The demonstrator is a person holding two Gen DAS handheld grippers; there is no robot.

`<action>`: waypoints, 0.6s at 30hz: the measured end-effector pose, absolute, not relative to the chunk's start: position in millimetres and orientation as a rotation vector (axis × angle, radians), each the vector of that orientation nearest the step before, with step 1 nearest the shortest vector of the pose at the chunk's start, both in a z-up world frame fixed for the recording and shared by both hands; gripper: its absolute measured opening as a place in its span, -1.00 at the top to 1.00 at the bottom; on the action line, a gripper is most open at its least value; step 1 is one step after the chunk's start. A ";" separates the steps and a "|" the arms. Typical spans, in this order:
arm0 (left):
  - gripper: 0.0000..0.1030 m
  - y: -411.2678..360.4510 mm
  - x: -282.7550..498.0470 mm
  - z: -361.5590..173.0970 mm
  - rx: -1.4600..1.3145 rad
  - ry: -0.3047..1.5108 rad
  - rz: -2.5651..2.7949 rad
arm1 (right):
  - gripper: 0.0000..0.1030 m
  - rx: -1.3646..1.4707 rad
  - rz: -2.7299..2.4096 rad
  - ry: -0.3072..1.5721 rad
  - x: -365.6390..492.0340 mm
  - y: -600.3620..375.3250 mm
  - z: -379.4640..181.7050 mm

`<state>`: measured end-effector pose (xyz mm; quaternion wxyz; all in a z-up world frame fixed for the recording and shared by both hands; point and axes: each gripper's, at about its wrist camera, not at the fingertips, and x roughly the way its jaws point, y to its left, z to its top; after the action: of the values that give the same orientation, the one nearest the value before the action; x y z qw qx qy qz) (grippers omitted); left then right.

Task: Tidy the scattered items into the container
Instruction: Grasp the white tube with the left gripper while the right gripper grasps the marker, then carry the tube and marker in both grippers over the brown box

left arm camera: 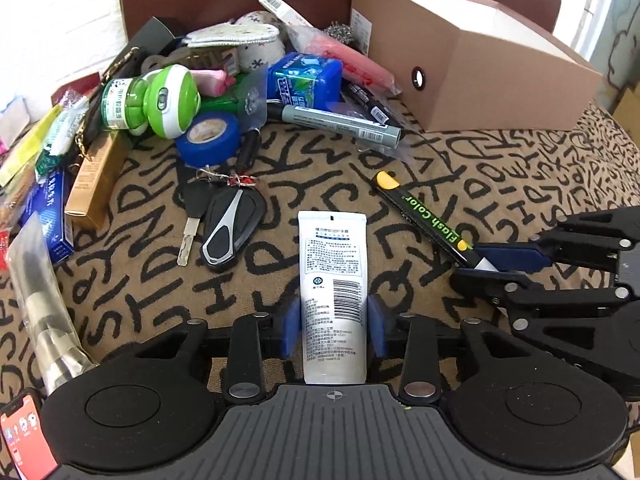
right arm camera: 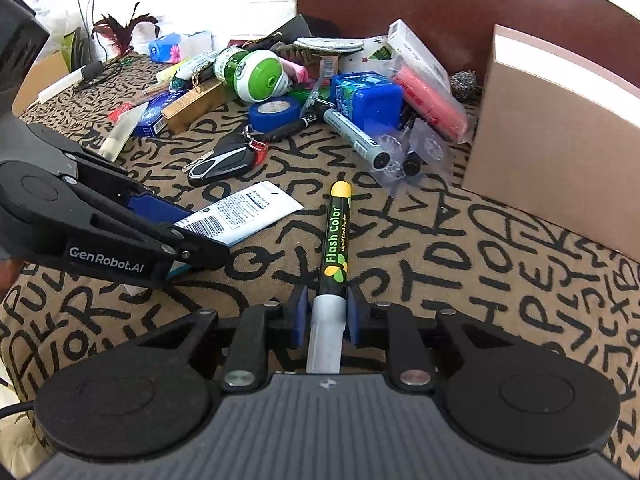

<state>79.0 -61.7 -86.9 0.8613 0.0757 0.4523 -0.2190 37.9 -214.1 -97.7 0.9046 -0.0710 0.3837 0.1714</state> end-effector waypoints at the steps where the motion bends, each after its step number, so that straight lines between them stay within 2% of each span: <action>1: 0.12 -61.6 79.9 -87.0 0.157 0.951 -0.461 | 0.53 -0.148 0.355 0.793 38.7 -213.0 -97.9; 2: -0.05 -62.0 80.6 -87.2 0.155 0.951 -0.464 | 0.52 -0.148 0.355 0.794 40.0 -212.0 -97.9; 4: -0.06 -64.7 81.2 -88.0 0.164 0.948 -0.468 | 0.52 -0.148 0.353 0.796 42.8 -210.7 -98.4; 8: 0.06 -72.5 79.7 -88.5 0.226 0.937 -0.469 | 0.53 -0.150 0.348 0.792 46.8 -208.4 -101.3; 11: 0.28 -75.1 81.1 -88.1 0.238 0.936 -0.462 | 0.61 -0.167 0.349 0.791 48.0 -205.9 -101.8; 18: 0.32 -73.7 80.9 -80.2 0.174 0.950 -0.456 | 0.63 -0.089 0.348 0.777 40.0 -213.5 -94.1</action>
<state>80.9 -73.7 -80.2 0.8607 0.0832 0.4529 -0.2175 40.0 -213.5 -94.1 0.9098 -0.0432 0.3768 0.1687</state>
